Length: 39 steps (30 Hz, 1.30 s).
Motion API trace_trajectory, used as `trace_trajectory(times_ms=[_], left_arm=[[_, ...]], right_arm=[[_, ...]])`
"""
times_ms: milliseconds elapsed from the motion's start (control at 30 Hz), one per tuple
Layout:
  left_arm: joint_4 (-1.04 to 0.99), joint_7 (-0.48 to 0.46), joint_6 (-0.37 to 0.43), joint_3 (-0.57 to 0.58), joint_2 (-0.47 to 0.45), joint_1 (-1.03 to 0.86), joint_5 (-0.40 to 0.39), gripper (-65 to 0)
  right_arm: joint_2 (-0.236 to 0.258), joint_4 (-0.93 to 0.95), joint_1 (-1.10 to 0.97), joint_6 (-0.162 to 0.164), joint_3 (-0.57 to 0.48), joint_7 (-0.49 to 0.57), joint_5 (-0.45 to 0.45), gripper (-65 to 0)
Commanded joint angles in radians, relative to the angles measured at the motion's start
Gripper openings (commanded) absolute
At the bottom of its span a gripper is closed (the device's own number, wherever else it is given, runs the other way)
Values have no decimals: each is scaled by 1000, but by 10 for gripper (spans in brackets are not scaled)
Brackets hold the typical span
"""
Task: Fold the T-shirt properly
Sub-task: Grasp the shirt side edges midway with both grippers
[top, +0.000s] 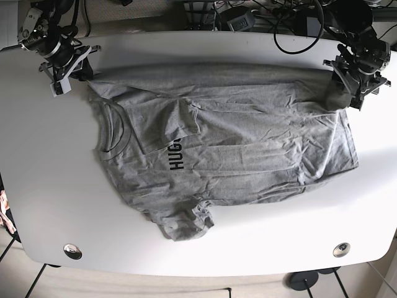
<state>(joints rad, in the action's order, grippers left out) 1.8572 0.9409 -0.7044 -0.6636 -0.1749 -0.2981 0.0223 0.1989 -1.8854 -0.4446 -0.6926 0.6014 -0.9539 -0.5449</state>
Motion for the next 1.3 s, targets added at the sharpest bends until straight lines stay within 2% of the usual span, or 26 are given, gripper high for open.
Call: trace_trajectory(times_ms=[33,67,100,133,200,300,367,467,567,733,767,900,967,1133,1300], left_arm=[[22,-15,6,11,-19,10,-5,-247],[23,-15,6,18,-21,10,-5,-247],[25,-15,6,31,-24,12,-5,-247],[29,-15,6,31,-25,29,-5,-247],[40,-15,6,26,-24,87,-5,-247],[35,-15,6,29,-22,181,-3,-247],[25,-15,6,31,-18,245,-2,-247],[-11,-15,6,31,-16,303,-2,-249],[-49,-15,6,29,-16,359,0,-249],[-74,-15,6,29,-16,402,5,-249],[-75,-15,6,29,-16,403,5,-249],[-75,-15,6,31,-18,403,5,-249],[-75,-15,6,31,-18,400,5,-249],[-77,-15,6,25,-19,397,5,-249],[-80,-15,6,23,-25,403,6,-249]], right_arm=[[11,-52,3,-5,4,20,-16,-415],[11,-58,10,-5,4,20,-16,-323],[3,-58,31,-3,4,23,-16,-189],[-5,-56,63,-3,4,22,-11,-111],[-3,-42,120,0,2,20,-7,-3],[-2,37,249,3,-1,20,-7,0],[1,162,375,4,-28,20,9,0],[14,313,528,4,-102,28,122,0],[12,491,694,-3,-125,57,239,0],[26,781,884,-3,-212,210,317,0],[44,841,916,-3,-222,247,331,0],[66,1150,1015,-3,-268,445,348,0],[66,1202,1021,-3,-274,491,348,0],[52,1210,979,-3,-274,496,345,0],[-3,1210,941,-3,-274,490,348,-5]])
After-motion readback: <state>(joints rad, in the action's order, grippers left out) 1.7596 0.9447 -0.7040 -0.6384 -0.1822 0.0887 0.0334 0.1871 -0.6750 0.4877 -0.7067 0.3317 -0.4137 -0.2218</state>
